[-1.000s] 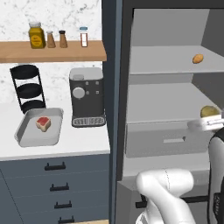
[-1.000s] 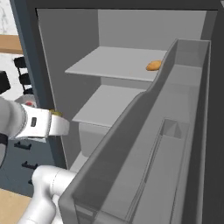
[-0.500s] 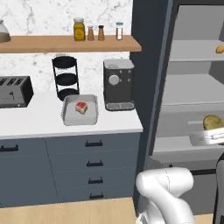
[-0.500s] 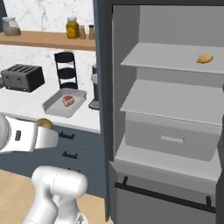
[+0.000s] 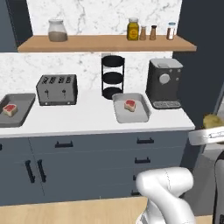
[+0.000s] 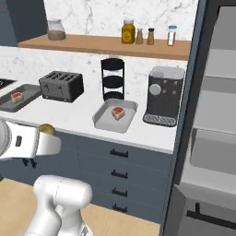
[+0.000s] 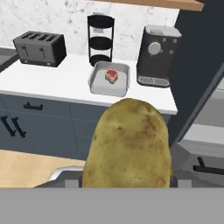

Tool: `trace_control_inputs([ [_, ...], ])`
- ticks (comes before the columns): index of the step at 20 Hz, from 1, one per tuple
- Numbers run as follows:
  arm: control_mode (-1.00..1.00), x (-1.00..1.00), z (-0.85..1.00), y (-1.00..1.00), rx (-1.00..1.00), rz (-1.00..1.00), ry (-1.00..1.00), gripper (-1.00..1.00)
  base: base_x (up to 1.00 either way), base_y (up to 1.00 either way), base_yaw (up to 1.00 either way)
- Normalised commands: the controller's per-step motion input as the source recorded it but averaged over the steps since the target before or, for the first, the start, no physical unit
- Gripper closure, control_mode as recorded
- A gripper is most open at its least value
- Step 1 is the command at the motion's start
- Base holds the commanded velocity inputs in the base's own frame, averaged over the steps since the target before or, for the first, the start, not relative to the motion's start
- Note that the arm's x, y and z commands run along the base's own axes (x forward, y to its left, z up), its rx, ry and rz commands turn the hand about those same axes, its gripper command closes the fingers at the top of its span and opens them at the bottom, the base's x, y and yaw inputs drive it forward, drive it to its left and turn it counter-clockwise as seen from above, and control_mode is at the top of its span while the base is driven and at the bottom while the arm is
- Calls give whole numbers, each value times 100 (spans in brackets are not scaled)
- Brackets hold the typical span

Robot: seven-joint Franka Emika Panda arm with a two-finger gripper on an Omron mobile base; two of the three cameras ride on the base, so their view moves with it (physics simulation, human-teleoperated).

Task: Place one potato and one steak in each tupperware on the nearby counter, to pack two identical lunches.

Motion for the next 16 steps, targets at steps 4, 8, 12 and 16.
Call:
trace_control_inputs([
  [4, 100, 0, 0, 0, 0, 0, 0, 100, 56, 100, 7],
  [8, 100, 0, 0, 0, 0, 0, 0, 100, 72, 100, 6],
  [12, 100, 0, 0, 0, 0, 0, 0, 100, 51, 100, 6],
  [16, 100, 0, 0, 0, 0, 0, 0, 100, 18, 100, 1],
])
